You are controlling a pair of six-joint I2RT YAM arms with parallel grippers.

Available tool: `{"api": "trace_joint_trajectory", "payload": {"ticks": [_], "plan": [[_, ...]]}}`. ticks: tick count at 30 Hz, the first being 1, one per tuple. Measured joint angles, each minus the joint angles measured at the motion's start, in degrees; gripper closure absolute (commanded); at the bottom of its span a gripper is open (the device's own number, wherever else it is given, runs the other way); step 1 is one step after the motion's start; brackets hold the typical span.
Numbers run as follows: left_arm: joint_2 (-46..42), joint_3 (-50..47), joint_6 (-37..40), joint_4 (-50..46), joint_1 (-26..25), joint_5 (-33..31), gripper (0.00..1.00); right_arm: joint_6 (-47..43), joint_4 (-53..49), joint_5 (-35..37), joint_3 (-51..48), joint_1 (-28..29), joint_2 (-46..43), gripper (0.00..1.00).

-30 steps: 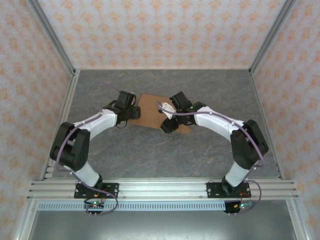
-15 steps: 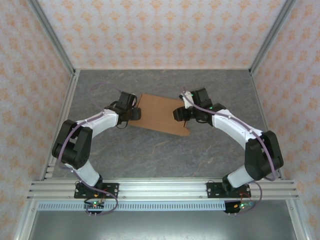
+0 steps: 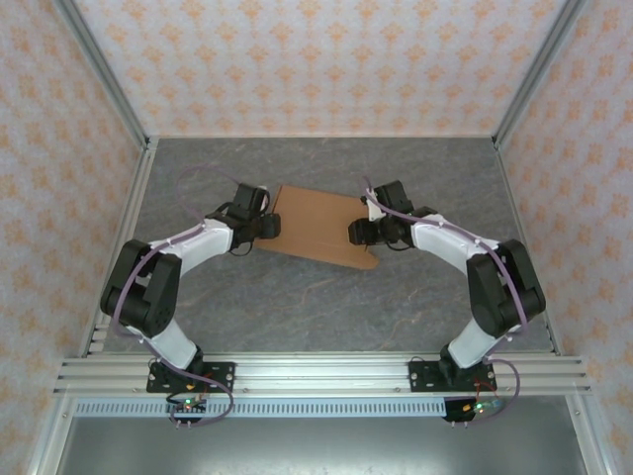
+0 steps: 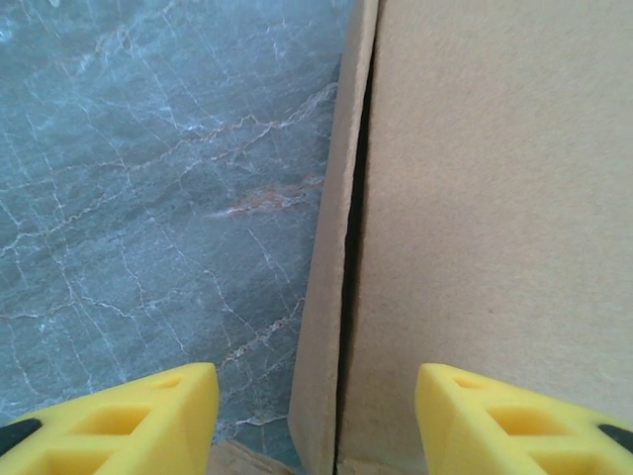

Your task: Fold the paper box

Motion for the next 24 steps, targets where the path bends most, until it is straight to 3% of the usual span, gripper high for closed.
{"api": "trace_joint_trajectory", "payload": {"ticks": [4,8,13,24], "plan": [[-6.54,-2.03,-0.35,0.63,0.92,1.22,0.37,-0.15,-0.96,2.64,-0.02,-0.15,-5.11,0.44],[-9.75,-4.20,-2.32,3.61,5.33,6.08,0.32,1.05,0.87,5.01,-1.68,-1.51,-10.38,0.39],[-6.78,-5.11,-4.59,5.07,8.20,11.91,0.24,5.77,3.96,4.81,-6.32,-5.51,-9.86,0.31],[3.82,-3.72,-7.45,7.39,8.57,20.09,0.23,12.39,8.76,0.42,-10.10,-6.51,-6.21,0.21]]}}
